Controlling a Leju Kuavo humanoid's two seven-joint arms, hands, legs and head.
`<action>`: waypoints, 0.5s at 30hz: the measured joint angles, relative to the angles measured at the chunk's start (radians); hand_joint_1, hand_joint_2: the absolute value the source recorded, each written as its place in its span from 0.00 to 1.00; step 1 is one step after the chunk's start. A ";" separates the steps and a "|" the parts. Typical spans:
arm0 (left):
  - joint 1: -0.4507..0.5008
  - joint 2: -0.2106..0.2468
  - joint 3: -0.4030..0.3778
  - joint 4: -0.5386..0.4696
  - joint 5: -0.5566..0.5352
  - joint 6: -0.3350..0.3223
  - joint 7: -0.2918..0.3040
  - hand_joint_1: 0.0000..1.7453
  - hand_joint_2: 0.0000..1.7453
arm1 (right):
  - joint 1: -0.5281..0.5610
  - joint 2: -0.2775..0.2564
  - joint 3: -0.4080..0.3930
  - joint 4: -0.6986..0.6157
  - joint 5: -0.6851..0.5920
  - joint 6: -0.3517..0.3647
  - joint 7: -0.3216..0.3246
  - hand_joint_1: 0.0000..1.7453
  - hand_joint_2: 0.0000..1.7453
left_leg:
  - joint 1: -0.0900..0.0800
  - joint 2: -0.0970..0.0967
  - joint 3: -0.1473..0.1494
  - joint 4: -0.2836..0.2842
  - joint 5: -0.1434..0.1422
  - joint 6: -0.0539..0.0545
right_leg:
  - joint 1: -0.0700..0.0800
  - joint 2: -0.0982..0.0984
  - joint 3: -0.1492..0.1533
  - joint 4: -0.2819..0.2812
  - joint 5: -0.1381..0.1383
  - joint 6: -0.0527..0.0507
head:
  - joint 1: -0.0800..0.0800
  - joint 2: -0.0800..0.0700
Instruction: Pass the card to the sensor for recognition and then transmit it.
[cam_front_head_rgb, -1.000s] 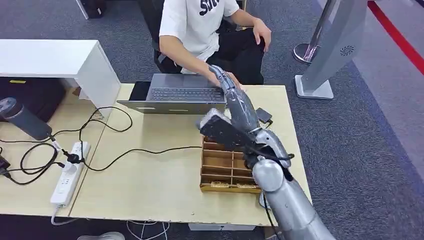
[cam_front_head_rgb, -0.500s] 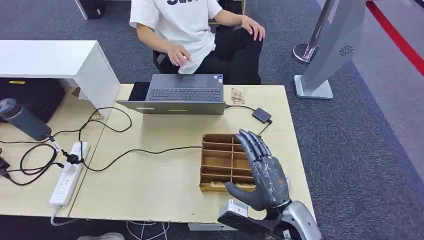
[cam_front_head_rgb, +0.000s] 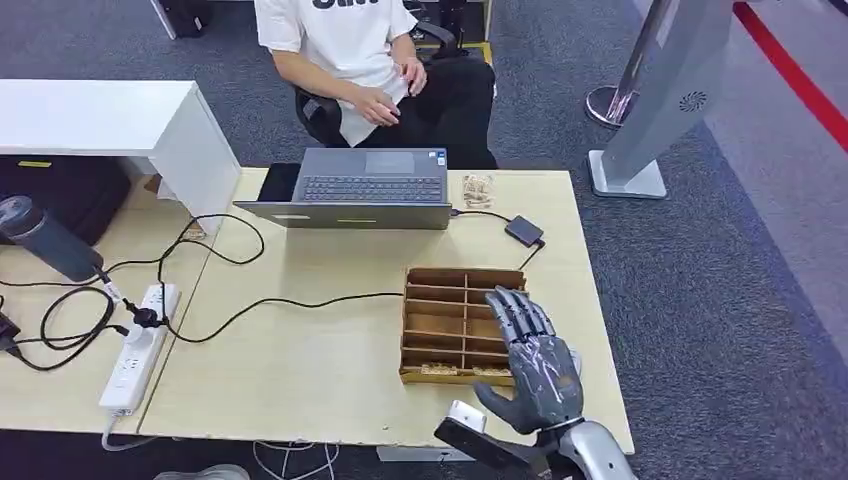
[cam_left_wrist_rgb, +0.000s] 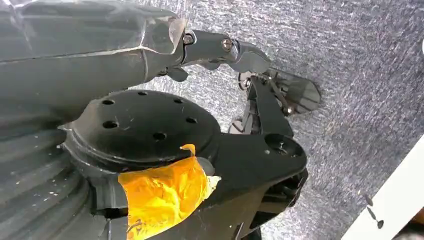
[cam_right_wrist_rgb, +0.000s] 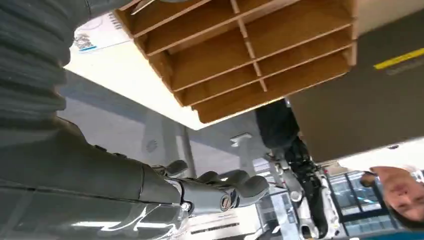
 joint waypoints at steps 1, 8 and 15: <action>-0.001 0.000 0.000 0.000 -0.001 -0.002 0.000 0.00 1.00 | -0.002 0.000 -0.001 0.011 0.009 -0.004 0.000 0.00 1.00 | 0.000 0.000 0.000 0.000 0.000 0.000 | 0.000 0.000 0.000 0.000 0.000 0.000 | 0.000 0.000; -0.001 0.000 0.000 0.000 -0.011 -0.009 0.003 0.00 1.00 | -0.009 0.008 -0.009 0.080 0.141 -0.061 0.054 0.00 1.00 | 0.000 0.000 0.000 0.000 0.000 0.000 | 0.000 0.000 0.000 0.000 0.000 0.000 | 0.000 0.000; -0.001 0.000 0.001 0.000 -0.014 -0.009 0.005 0.00 1.00 | -0.005 0.024 -0.021 0.118 0.158 -0.144 0.033 0.00 1.00 | 0.000 0.000 0.000 0.000 0.000 0.000 | 0.000 0.000 0.000 0.000 0.000 0.000 | 0.000 0.000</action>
